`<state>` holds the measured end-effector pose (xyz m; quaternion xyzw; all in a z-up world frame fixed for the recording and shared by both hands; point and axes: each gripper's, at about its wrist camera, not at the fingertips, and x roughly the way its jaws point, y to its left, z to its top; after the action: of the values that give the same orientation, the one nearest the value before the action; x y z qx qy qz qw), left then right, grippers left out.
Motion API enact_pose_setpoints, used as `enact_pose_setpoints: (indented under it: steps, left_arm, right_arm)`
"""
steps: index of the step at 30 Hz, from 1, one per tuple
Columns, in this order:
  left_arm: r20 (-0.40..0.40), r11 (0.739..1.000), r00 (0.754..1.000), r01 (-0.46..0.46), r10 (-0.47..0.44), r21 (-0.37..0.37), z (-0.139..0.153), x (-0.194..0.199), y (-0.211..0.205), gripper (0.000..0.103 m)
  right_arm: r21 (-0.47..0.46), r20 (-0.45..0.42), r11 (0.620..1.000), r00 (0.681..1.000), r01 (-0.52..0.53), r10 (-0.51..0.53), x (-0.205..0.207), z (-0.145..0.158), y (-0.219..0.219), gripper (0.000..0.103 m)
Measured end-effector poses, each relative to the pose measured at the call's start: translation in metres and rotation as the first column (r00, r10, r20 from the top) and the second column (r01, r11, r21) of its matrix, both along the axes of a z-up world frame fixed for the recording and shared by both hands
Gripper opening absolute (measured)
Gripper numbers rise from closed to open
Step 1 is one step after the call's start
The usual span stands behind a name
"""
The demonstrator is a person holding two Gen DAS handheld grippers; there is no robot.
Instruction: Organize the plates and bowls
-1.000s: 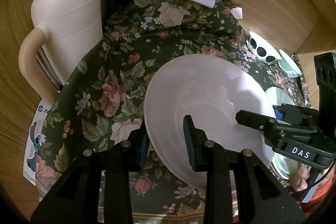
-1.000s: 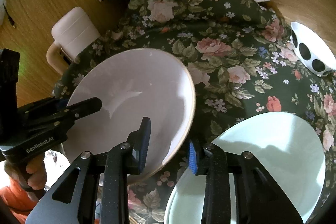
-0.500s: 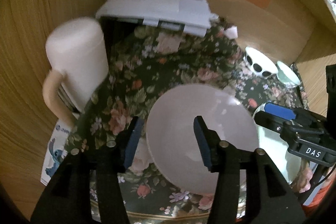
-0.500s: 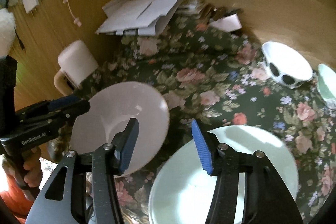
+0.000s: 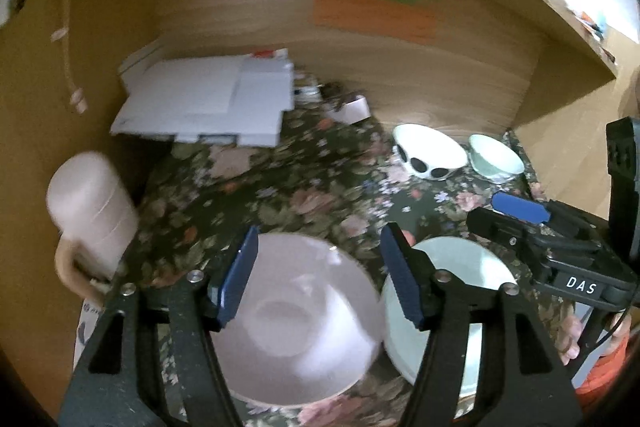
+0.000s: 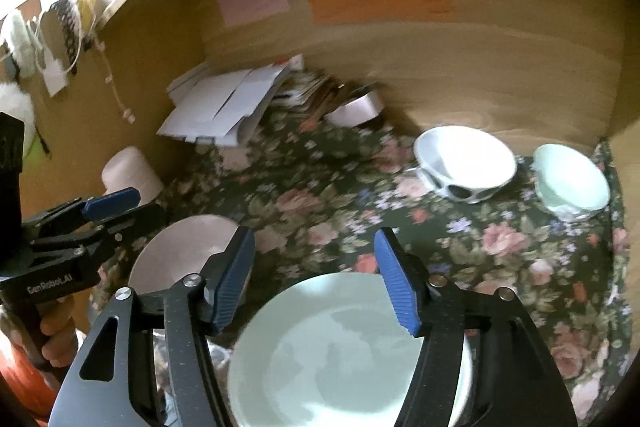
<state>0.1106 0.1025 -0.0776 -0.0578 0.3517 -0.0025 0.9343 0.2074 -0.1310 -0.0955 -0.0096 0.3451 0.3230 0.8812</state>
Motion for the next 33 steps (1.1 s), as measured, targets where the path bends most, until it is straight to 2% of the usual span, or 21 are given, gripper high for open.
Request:
enact_pose_setpoints:
  steps: [4,8,16,21,27,29,33]
  left_arm:
    - [0.001,0.999,0.999,0.034,-0.034,0.003,0.003,0.017,-0.019,0.068]
    - [-0.009,0.998,0.998,0.054,-0.054,0.011,0.003,0.036,-0.035,0.069]
    - [-0.034,0.995,0.996,0.087,-0.085,0.056,-0.001,0.081,-0.070,0.072]
    - [-0.058,0.992,0.993,0.106,-0.102,0.069,-0.009,0.110,-0.084,0.074]
    - [-0.110,0.988,0.987,0.125,-0.116,0.085,-0.029,0.151,-0.095,0.074]
    - [-0.135,0.986,0.984,0.133,-0.119,0.101,-0.038,0.164,-0.098,0.074]
    - [-0.170,0.983,0.977,0.145,-0.126,0.110,-0.053,0.187,-0.102,0.074]
  right_arm:
    - [0.013,0.011,0.999,0.999,0.043,-0.043,0.010,0.004,-0.021,0.060]
    - [0.022,0.024,0.996,0.996,0.089,-0.090,0.024,0.006,-0.042,0.066]
    - [0.018,0.004,0.982,0.982,0.188,-0.188,0.073,0.000,-0.078,0.067]
    - [-0.016,-0.028,0.974,0.974,0.224,-0.225,0.109,-0.015,-0.087,0.067]
    - [-0.070,-0.101,0.963,0.958,0.261,-0.267,0.155,-0.047,-0.084,0.067]
    - [-0.081,-0.125,0.961,0.954,0.265,-0.273,0.165,-0.056,-0.083,0.064]
    - [-0.097,-0.195,0.962,0.943,0.256,-0.271,0.186,-0.073,-0.080,0.052]
